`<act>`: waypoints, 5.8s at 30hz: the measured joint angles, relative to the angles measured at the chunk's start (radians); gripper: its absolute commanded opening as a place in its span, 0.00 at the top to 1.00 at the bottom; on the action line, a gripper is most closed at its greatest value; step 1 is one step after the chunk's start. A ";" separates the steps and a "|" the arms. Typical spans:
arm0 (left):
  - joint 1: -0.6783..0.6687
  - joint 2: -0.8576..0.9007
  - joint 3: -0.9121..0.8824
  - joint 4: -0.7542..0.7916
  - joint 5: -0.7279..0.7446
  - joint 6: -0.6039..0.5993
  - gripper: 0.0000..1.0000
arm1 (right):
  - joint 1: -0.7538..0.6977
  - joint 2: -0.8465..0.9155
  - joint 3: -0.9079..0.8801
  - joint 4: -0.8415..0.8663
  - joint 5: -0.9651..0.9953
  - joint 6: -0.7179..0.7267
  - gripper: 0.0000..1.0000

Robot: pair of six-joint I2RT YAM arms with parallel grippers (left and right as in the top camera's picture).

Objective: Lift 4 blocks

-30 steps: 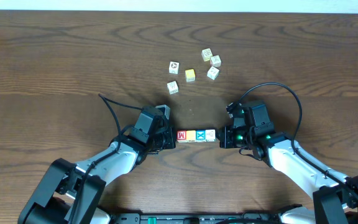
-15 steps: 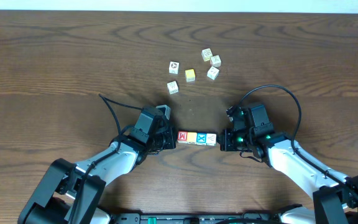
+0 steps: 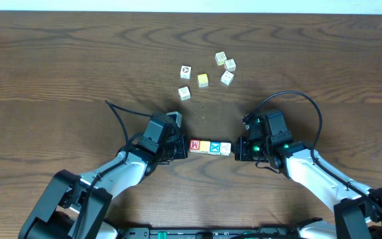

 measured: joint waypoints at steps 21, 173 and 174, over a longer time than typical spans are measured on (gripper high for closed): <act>0.000 -0.028 0.001 -0.004 -0.015 0.000 0.93 | 0.000 0.000 0.047 -0.053 0.005 0.007 0.99; 0.000 -0.126 0.044 -0.069 0.038 0.047 0.93 | -0.044 0.000 0.172 -0.194 0.039 -0.079 0.99; 0.000 -0.126 0.044 -0.072 0.038 0.047 0.93 | -0.044 0.000 0.177 -0.194 0.039 -0.080 0.99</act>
